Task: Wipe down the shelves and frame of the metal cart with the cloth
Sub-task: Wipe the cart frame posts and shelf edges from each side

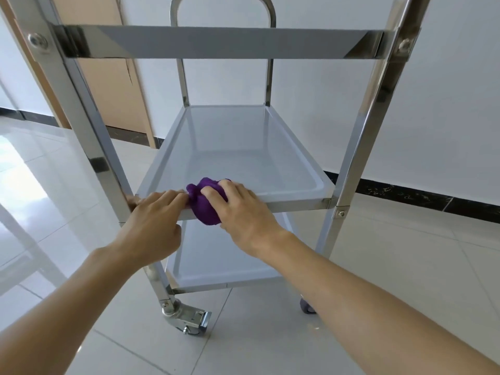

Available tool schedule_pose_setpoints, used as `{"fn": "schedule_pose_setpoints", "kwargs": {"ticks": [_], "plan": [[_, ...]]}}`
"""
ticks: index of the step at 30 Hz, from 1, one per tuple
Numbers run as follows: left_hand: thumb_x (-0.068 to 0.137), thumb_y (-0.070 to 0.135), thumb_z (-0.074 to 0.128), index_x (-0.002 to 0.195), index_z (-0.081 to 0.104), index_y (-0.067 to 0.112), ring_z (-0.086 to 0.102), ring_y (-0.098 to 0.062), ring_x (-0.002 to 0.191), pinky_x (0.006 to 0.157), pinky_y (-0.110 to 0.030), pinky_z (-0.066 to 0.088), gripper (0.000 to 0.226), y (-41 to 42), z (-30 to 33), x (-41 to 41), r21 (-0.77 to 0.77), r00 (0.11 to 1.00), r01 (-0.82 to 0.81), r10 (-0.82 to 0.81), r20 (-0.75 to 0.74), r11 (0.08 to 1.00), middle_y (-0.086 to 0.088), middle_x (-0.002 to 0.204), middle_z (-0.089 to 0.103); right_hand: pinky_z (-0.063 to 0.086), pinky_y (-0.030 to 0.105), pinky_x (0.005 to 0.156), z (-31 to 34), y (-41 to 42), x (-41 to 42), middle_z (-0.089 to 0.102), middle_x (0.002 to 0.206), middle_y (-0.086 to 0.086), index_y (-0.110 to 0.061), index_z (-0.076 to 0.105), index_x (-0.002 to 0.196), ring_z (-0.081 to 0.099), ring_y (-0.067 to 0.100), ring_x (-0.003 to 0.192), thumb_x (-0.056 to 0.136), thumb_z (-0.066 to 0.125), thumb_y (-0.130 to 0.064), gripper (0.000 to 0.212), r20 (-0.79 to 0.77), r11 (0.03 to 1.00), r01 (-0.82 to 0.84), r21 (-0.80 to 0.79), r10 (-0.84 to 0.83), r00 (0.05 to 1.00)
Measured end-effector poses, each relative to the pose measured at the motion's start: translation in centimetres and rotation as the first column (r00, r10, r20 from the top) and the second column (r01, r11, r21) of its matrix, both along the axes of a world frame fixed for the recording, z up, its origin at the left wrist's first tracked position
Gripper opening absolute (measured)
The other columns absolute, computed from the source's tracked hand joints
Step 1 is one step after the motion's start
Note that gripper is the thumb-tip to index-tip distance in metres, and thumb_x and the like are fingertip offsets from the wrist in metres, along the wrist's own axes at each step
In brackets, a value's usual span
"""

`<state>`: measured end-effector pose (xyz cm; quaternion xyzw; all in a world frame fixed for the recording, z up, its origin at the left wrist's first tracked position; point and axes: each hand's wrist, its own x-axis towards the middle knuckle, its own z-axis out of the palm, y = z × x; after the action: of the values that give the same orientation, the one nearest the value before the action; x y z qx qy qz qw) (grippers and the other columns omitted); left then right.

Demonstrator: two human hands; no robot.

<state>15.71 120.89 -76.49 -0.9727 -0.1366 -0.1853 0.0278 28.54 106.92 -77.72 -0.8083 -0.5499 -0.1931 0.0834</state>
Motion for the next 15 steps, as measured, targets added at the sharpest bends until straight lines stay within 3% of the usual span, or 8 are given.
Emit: {"fn": "schedule_pose_setpoints", "kwargs": {"ticks": [3, 9, 13, 15], "plan": [[0.064, -0.009, 0.067, 0.122, 0.063, 0.007, 0.064, -0.036, 0.098, 0.084, -0.049, 0.052, 0.06, 0.1, -0.3, 0.1, 0.02, 0.999, 0.013, -0.013, 0.038, 1.0, -0.009, 0.115, 0.068, 0.038, 0.039, 0.107, 0.3, -3.6, 2.9, 0.038, 0.144, 0.007, -0.02, 0.031, 0.149, 0.044, 0.03, 0.128, 0.085, 0.071, -0.013, 0.076, -0.073, 0.999, 0.035, 0.02, -0.034, 0.997], [0.074, 0.003, 0.058, 0.136, 0.052, 0.009, 0.056, -0.03, 0.119, 0.103, -0.046, 0.043, 0.063, -1.0, -0.7, 0.6, 0.003, 1.0, 0.015, -0.015, -0.015, 1.0, -0.007, 0.136, 0.057, 0.039, 0.041, 0.109, -0.2, -7.8, 5.1, 0.036, 0.146, 0.008, -0.018, 0.032, 0.149, 0.039, 0.03, 0.131, 0.086, 0.075, -0.016, 0.076, -0.197, 0.973, 0.215, 0.086, -0.195, 0.961], [0.076, 0.009, 0.055, 0.14, 0.046, 0.011, 0.051, -0.027, 0.123, 0.107, -0.042, 0.039, 0.065, -1.6, -0.7, 1.1, -0.005, 0.999, 0.004, -0.004, -0.036, 1.0, -0.005, 0.14, 0.053, 0.03, 0.039, 0.114, 0.0, -4.3, 2.7, 0.033, 0.147, 0.013, -0.014, 0.023, 0.154, 0.034, 0.033, 0.134, 0.082, 0.078, -0.015, 0.09, -0.215, 0.993, 0.098, 0.069, -0.082, 0.973], [0.075, 0.009, 0.054, 0.144, 0.038, 0.011, 0.051, -0.027, 0.12, 0.104, -0.041, 0.039, 0.071, -1.5, -0.7, 1.1, -0.065, 1.0, -0.006, 0.004, -0.03, 0.998, -0.006, 0.137, 0.054, 0.028, 0.04, 0.117, 0.2, -2.0, 1.4, 0.028, 0.151, 0.012, -0.015, 0.011, 0.157, 0.027, 0.031, 0.139, 0.081, 0.081, -0.021, 0.104, -0.319, 0.999, 0.025, 0.036, -0.012, 0.948]]}}
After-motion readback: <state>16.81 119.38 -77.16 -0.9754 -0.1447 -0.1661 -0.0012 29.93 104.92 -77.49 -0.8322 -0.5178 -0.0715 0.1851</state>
